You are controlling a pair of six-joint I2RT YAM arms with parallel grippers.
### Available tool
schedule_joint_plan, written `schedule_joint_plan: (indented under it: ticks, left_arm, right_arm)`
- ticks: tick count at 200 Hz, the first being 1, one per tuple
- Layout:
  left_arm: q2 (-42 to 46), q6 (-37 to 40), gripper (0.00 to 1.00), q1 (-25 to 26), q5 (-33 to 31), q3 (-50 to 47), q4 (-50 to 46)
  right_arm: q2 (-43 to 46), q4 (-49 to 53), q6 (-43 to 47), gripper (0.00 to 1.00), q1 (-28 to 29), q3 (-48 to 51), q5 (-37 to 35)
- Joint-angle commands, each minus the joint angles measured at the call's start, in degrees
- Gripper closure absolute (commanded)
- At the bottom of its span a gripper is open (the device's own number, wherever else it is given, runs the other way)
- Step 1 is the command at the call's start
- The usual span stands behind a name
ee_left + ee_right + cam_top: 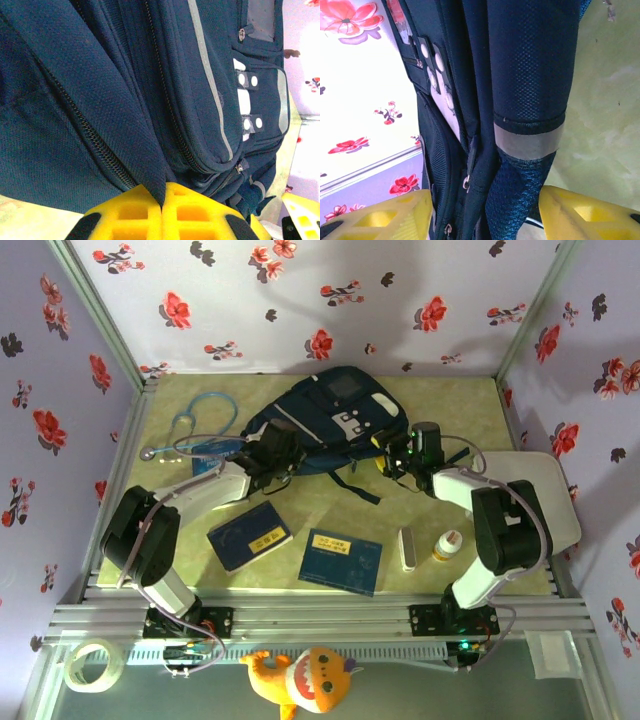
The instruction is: Pack the student bag
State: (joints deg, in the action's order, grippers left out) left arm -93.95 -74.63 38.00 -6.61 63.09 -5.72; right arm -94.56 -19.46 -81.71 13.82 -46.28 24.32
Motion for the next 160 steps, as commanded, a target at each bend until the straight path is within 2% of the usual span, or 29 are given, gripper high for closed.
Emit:
schedule_joint_plan:
  ticks: [1,17,25,35,47,61,81,114,139,160]
  left_arm:
    - [3.4,2.7,1.00,-0.3,1.2,3.5,2.0]
    - [3.6,3.1,1.00,-0.3,1.2,3.5,1.5]
    - [3.7,3.2,1.00,-0.3,1.3,3.4,1.4]
    - [4.0,3.3,1.00,-0.4,1.2,3.0,1.2]
    - [4.3,3.7,1.00,-0.7,1.2,2.6,0.9]
    - [4.8,4.5,1.00,-1.0,1.0,2.1,0.4]
    - [5.6,7.9,0.84,-1.2,-0.2,2.3,-2.1]
    - [7.2,16.3,0.55,0.1,-0.2,2.7,-3.9]
    - [8.3,20.4,0.45,3.5,-0.1,1.5,-4.3]
    - [9.0,24.0,0.44,7.1,0.9,-0.4,-2.3]
  right_arm:
    - [-3.0,-1.1,-0.9,0.41,0.1,-1.3,2.0]
    - [-4.4,-0.5,-0.1,0.43,0.1,-3.0,2.6]
    - [-5.1,-0.4,0.2,0.48,0.1,-3.8,2.9]
    - [-5.8,-0.5,0.3,0.57,0.1,-4.5,3.3]
    - [-5.7,-1.1,0.3,0.71,0.1,-4.6,3.3]
    - [-4.8,-2.0,0.2,0.82,0.1,-4.4,3.0]
    - [-1.5,-3.0,-0.3,0.92,0.2,-4.1,2.1]
    - [5.6,-1.1,-1.0,0.98,0.2,-3.7,-1.9]
    - [9.6,2.0,-1.3,0.98,0.1,-3.4,-5.0]
    - [11.1,3.1,-2.1,0.98,0.1,-2.7,-6.4]
